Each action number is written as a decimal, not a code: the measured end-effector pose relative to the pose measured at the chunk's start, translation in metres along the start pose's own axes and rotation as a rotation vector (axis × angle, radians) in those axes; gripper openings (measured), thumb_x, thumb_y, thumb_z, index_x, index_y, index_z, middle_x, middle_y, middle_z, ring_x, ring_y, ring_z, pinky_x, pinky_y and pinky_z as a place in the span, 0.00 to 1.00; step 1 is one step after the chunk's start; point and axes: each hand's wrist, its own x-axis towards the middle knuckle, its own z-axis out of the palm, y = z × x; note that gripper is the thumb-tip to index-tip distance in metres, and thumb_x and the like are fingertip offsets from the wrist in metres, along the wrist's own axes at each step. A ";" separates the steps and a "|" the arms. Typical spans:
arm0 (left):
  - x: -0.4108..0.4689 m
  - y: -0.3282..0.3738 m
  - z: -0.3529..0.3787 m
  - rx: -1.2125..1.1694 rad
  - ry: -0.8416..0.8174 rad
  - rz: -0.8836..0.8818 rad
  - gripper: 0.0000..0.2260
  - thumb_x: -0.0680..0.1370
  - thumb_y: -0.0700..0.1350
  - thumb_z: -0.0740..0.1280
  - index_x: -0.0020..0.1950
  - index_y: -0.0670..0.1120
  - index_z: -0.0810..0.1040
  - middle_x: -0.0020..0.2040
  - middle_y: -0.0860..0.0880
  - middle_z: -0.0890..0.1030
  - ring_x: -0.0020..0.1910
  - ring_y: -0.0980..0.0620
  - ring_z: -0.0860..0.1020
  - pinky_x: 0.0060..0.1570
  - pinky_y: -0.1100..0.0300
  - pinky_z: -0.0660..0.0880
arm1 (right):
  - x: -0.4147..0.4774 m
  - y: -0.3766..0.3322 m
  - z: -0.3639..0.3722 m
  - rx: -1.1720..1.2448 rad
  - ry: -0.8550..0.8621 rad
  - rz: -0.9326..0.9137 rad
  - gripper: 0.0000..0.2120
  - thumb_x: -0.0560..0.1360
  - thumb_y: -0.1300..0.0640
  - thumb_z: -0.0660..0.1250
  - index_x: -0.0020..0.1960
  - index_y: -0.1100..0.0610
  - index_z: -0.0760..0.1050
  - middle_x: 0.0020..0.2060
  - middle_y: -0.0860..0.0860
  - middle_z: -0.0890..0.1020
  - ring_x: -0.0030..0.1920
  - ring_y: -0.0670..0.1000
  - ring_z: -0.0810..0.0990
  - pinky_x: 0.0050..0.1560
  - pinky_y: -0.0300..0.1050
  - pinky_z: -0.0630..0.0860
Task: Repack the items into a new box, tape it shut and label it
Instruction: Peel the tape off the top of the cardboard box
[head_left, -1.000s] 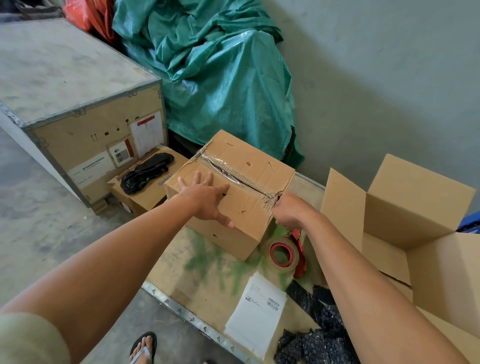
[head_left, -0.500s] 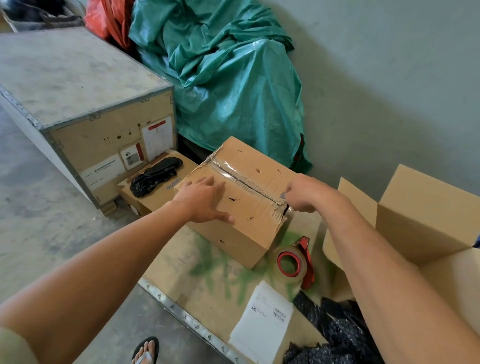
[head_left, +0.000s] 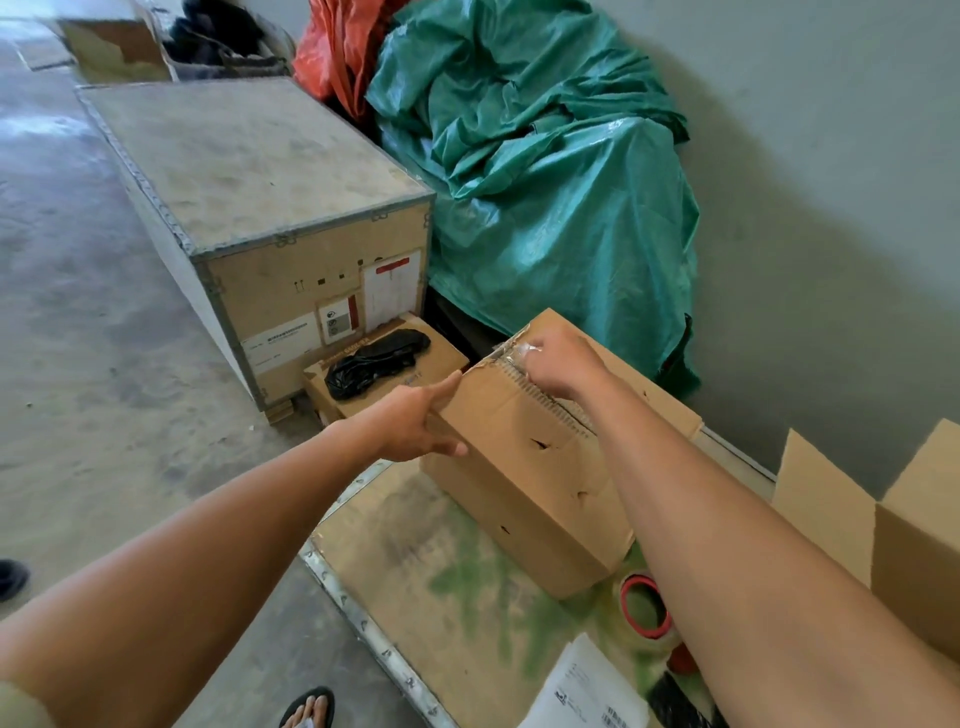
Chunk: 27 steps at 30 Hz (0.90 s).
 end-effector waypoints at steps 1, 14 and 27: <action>0.002 -0.001 0.001 -0.009 -0.001 0.003 0.49 0.73 0.61 0.75 0.83 0.60 0.45 0.72 0.44 0.75 0.67 0.44 0.76 0.70 0.46 0.70 | 0.004 -0.004 0.003 -0.005 0.015 -0.005 0.15 0.81 0.59 0.59 0.35 0.59 0.69 0.31 0.54 0.73 0.33 0.52 0.68 0.31 0.45 0.60; 0.006 -0.001 0.002 -0.116 0.038 0.040 0.47 0.73 0.60 0.75 0.83 0.54 0.50 0.73 0.44 0.75 0.70 0.44 0.74 0.70 0.52 0.70 | 0.022 -0.023 0.022 -0.097 0.108 0.086 0.13 0.78 0.66 0.61 0.36 0.60 0.65 0.34 0.55 0.72 0.32 0.52 0.68 0.28 0.45 0.61; 0.004 0.001 0.002 -0.166 0.053 0.005 0.46 0.73 0.58 0.76 0.83 0.55 0.52 0.75 0.44 0.73 0.72 0.43 0.72 0.70 0.50 0.69 | 0.030 -0.015 0.033 0.068 -0.039 0.096 0.08 0.75 0.65 0.61 0.42 0.64 0.77 0.47 0.66 0.83 0.39 0.55 0.72 0.38 0.49 0.69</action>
